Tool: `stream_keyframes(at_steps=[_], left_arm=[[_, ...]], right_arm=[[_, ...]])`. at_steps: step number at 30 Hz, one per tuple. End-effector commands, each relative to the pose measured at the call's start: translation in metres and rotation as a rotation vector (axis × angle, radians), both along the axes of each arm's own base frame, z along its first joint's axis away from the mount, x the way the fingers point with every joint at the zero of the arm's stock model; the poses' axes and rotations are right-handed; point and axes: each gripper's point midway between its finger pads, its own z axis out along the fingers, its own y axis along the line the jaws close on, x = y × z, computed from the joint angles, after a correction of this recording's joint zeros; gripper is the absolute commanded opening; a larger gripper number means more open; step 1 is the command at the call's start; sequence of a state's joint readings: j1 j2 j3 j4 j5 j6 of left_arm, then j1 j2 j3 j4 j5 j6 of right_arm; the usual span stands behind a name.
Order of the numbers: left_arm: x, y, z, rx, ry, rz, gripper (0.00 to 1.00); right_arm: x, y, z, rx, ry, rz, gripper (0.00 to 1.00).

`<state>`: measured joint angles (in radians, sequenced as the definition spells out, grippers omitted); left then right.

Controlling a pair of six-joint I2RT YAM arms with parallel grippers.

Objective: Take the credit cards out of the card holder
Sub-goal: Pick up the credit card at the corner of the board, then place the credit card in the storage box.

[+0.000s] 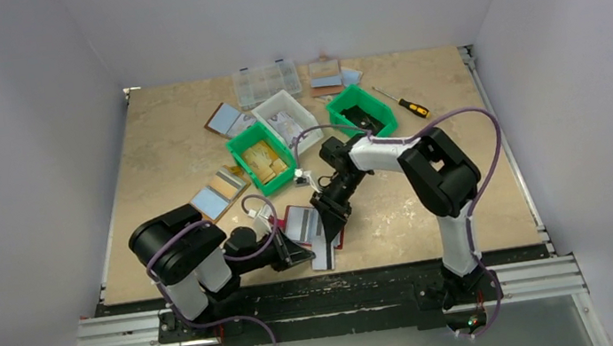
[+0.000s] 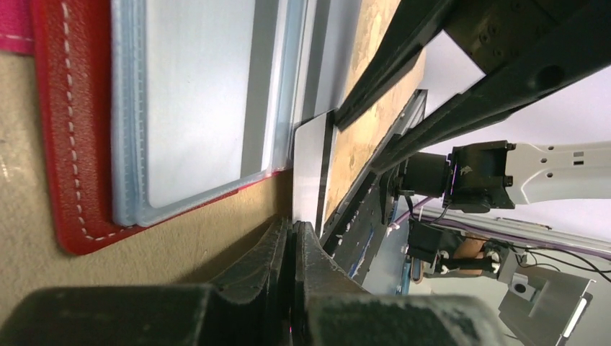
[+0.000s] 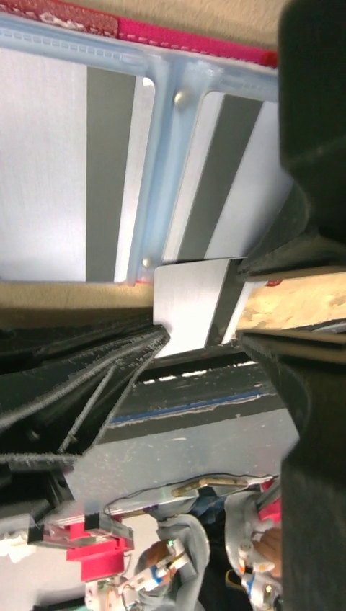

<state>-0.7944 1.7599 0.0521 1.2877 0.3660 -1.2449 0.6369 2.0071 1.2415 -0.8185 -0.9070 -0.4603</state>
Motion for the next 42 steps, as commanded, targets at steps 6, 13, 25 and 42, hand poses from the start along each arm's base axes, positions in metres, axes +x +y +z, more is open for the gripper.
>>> stream_keyframes(at_steps=[6, 13, 25, 42], left_arm=[[-0.004, -0.004, 0.028, -0.088, -0.139, -0.054, 0.0], [0.0, -0.011, 0.065, -0.172, -0.252, -0.074, 0.0], [0.031, -0.014, 0.095, -0.025, -0.414, -0.052, 0.0], [0.037, -0.031, 0.116, -0.028, -0.467, -0.146, 0.0]], right_arm=[[0.034, -0.016, 0.068, 0.244, -0.205, 0.013, 0.56], [0.035, -0.016, 0.086, 0.313, -0.257, 0.03, 0.58], [0.041, -0.02, 0.112, 0.387, -0.314, 0.0, 0.72], [0.007, -0.008, 0.11, 0.448, -0.148, 0.127, 0.18]])
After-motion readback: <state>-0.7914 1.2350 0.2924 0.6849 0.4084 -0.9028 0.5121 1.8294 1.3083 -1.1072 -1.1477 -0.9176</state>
